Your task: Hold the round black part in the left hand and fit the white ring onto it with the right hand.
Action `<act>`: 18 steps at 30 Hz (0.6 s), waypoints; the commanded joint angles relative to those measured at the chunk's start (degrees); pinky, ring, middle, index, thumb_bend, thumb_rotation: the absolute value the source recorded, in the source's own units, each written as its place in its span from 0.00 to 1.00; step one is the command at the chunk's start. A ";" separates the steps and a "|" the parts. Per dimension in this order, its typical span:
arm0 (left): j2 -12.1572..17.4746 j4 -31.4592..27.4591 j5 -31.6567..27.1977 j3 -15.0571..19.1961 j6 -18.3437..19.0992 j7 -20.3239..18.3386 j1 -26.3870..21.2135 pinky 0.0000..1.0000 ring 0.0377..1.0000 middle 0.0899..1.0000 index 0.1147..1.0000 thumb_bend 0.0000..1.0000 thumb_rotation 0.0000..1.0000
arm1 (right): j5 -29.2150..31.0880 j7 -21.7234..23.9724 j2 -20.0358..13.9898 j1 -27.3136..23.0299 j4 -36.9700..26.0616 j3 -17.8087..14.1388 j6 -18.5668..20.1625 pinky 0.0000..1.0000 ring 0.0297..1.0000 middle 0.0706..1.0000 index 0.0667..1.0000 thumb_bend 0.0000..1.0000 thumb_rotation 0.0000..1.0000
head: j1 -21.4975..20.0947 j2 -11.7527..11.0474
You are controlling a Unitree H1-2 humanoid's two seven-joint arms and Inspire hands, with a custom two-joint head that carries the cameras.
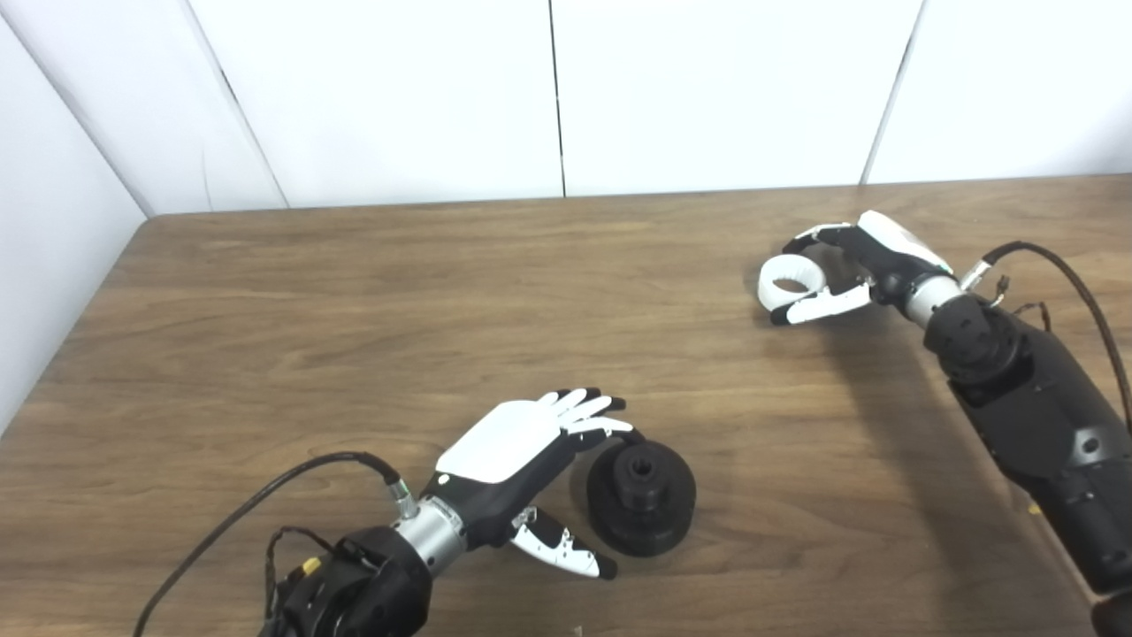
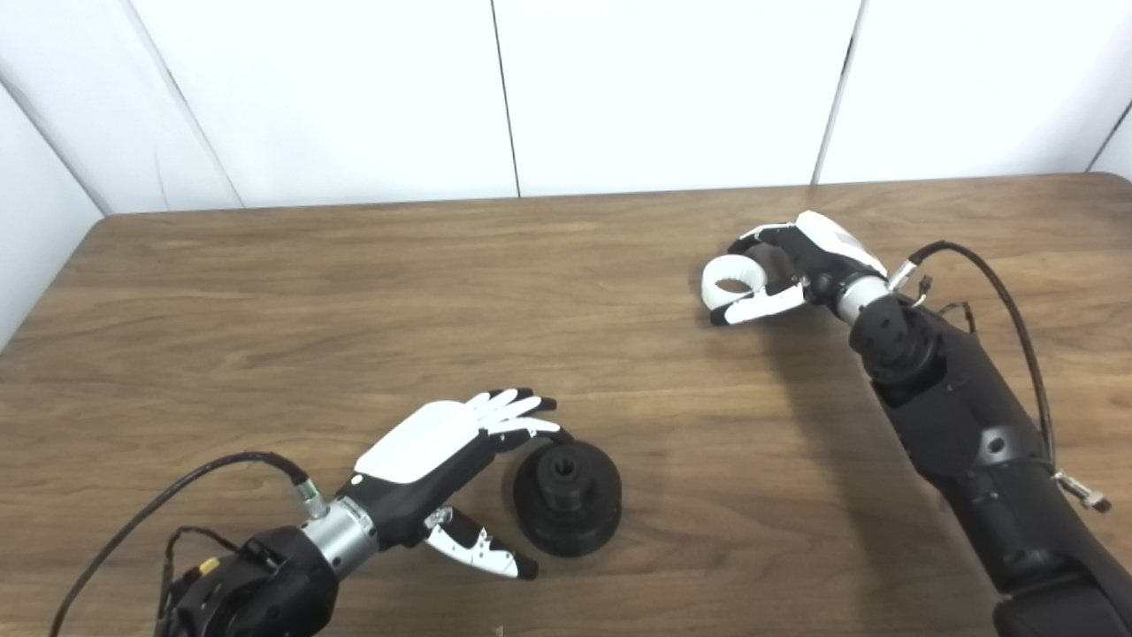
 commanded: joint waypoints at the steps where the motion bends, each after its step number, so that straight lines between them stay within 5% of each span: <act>1: -0.08 -0.08 0.23 0.58 0.09 0.63 -1.81 1.00 1.00 0.96 0.79 0.95 0.24 | 0.13 -0.03 -0.35 -1.78 -2.05 -0.58 -1.34 0.92 0.98 0.88 0.74 0.94 0.41 | 0.02 0.06; 18: -0.47 0.42 0.32 0.85 0.32 0.74 -1.92 0.97 1.00 0.96 0.79 0.94 0.25 | 1.63 -1.42 0.88 -0.92 -2.25 -2.79 -2.86 0.89 0.95 0.85 0.61 0.81 0.19 | -0.14 0.17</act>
